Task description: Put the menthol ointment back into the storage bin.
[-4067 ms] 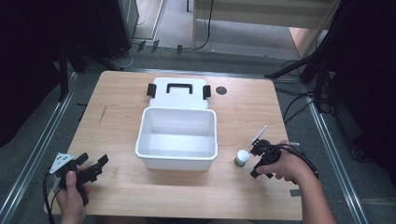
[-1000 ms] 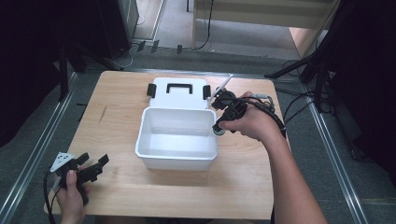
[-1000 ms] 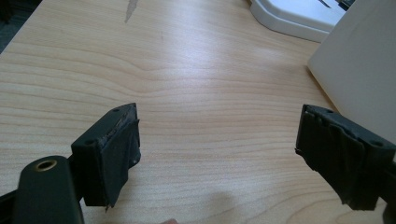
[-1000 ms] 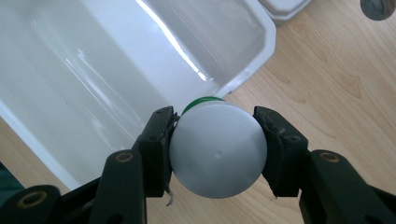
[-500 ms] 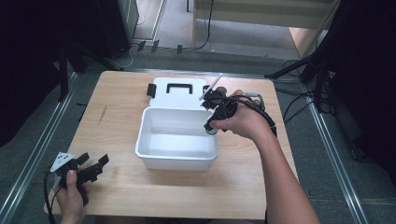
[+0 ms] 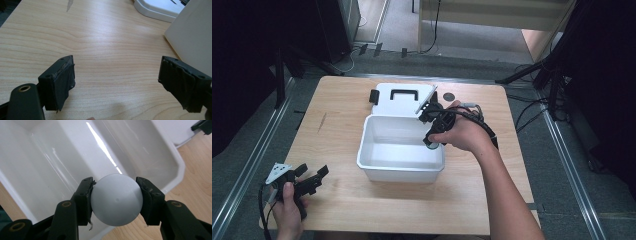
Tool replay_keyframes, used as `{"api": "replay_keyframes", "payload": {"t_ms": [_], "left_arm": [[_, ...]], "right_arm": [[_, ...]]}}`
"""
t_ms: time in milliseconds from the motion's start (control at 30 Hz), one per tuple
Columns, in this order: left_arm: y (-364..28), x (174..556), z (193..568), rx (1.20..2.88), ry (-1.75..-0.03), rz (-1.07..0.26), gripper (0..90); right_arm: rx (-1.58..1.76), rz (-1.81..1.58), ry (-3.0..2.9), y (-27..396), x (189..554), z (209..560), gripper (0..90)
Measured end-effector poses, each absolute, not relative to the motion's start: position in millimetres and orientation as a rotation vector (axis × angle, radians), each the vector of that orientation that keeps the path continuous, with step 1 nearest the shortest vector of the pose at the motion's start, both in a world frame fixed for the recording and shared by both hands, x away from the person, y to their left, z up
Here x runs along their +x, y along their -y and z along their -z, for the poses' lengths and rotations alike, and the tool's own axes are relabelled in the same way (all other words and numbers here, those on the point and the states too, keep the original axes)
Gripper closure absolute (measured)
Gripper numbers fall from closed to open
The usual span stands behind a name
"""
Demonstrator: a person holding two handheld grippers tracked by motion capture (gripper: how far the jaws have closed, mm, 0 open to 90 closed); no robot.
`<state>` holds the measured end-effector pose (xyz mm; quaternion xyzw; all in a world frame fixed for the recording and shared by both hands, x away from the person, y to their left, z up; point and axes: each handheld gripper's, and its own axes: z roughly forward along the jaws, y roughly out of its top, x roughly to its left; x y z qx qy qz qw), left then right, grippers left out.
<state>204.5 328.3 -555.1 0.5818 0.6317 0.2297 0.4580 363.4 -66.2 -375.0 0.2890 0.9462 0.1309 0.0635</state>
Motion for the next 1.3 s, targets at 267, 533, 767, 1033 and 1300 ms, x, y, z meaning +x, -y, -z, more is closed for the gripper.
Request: {"api": "replay_keyframes", "payload": {"t_ms": [267,533,767,1033,1300], "left_arm": [[-329,204,555,1.433,-1.556,-0.564,14.5],[-328,204,555,1.433,-1.555,-0.567,14.5],[-328,204,555,1.436,-1.555,-0.567,14.5],[-328,204,555,1.434,-1.554,-0.567,14.5],[-328,204,555,1.435,-1.554,-0.567,14.5]], "right_arm": [[0.895,-0.374,-2.904,70,366,409,51.3],[0.840,-0.346,-2.921,67,364,429,51.3],[0.790,-0.358,-2.885,67,363,431,51.2],[0.768,-0.366,-2.884,68,361,432,51.1],[0.777,-0.389,-2.880,69,360,432,50.8]]}}
